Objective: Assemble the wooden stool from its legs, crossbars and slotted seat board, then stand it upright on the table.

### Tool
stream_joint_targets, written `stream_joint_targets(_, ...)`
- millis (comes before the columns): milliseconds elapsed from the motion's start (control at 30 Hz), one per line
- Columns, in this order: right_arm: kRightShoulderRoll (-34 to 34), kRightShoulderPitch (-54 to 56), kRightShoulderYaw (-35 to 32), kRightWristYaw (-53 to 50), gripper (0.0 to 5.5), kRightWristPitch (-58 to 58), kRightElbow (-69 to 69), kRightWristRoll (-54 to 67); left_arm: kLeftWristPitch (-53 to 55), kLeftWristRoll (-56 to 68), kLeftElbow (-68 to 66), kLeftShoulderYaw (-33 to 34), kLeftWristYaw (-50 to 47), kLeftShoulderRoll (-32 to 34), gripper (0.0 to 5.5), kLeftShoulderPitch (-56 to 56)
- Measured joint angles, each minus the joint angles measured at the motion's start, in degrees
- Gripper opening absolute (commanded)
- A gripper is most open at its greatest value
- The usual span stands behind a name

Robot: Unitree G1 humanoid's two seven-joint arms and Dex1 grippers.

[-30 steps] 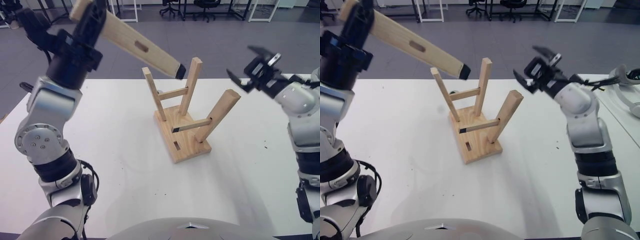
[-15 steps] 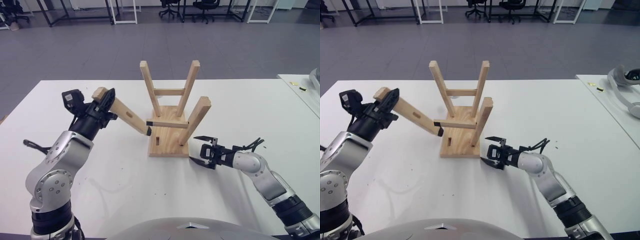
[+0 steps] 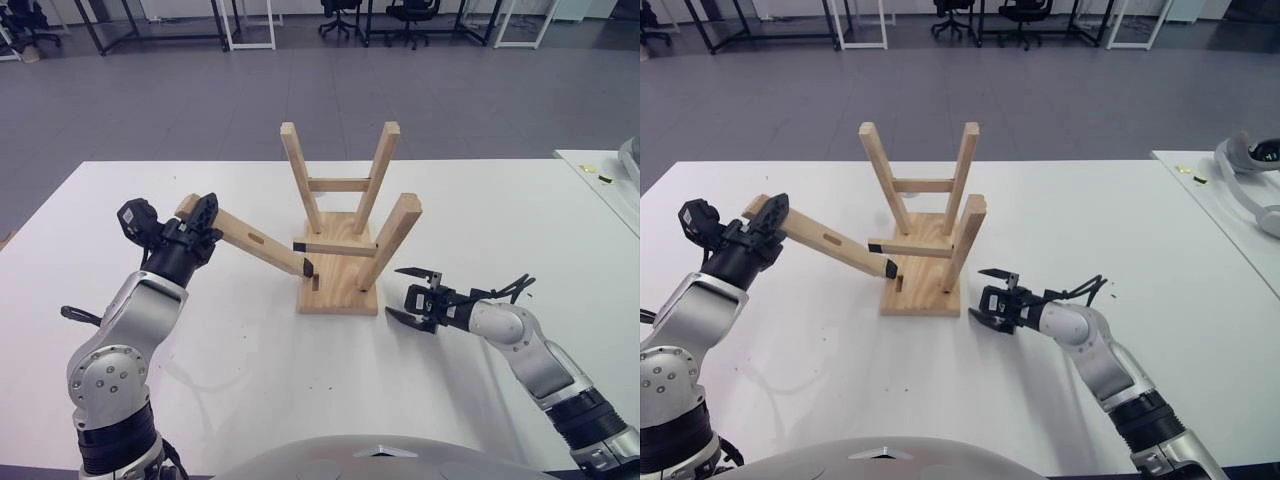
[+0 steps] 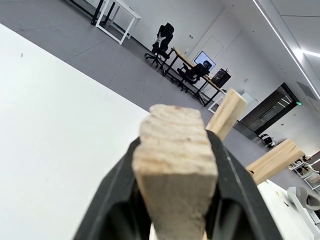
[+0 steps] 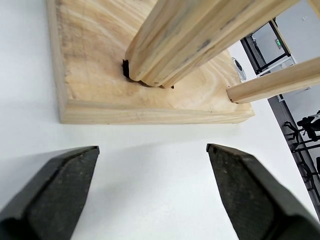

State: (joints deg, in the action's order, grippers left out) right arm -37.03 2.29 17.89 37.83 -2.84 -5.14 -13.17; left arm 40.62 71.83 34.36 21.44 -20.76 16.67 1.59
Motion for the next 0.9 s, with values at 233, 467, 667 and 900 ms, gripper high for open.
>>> stream_joint_targets(233, 0.6, 0.2, 0.0, -1.0, 4.02, -0.5, 1.1, -0.6, 0.7, -0.1, 1.0, -3.0, -0.1, 2.9, 1.03, 0.0)
stream_joint_targets(467, 1.2, 0.3, 0.1, -2.8, 4.02, -1.1, 2.0, -2.3, 3.0, 1.8, 4.2, -4.3, -6.1, 7.4, 1.03, 1.5)
stream_joint_targets(667, 1.9, 0.2, 0.2, -4.7, 4.02, -1.0, 2.4, -3.3, 2.6, 6.6, 5.2, -4.2, -14.4, 7.5, 1.03, 1.4)
stream_joint_targets(900, 2.3, 0.3, 0.3, -6.0, 4.02, -1.2, 3.0, -4.9, -0.2, 9.6, 3.6, -4.5, -18.1, 7.4, 1.03, 1.3)
